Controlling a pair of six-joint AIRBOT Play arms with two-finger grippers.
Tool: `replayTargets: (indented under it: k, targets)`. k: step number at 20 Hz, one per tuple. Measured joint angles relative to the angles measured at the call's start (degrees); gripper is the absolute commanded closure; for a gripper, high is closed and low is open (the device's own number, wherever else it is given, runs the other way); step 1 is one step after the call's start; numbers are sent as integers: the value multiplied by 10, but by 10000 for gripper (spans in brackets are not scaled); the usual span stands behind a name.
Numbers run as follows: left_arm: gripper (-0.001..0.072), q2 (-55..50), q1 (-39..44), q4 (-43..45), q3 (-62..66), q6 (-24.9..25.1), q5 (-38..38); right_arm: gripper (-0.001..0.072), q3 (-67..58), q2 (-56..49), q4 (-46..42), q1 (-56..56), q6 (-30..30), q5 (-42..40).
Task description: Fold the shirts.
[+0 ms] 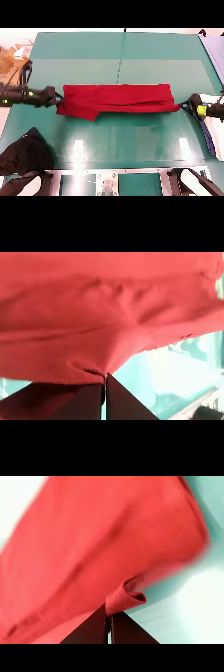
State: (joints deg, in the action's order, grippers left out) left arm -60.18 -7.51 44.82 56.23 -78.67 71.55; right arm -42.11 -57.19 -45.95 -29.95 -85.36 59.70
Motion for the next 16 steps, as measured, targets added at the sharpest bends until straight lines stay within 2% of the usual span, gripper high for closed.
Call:
replayTargets:
  k: [8,9,10,11,12,16]
  targets:
    - [682,-242,8,-44,167,38,-79,694,-223,-287,54,84,-7,-61]
    - [503,-274,16,-52,188,47,-92,607,-249,-322,60,89,-9,-64]
    - [211,-309,26,-61,210,56,-109,446,-271,-353,66,93,-10,-68]
    - [103,-337,35,-69,230,63,-127,304,-293,-382,71,96,-10,-71]
    - [104,-363,44,-74,250,68,-144,275,-313,-405,77,97,-10,-73]
    - [104,-410,42,-86,322,77,-182,274,-397,-453,80,73,21,-42]
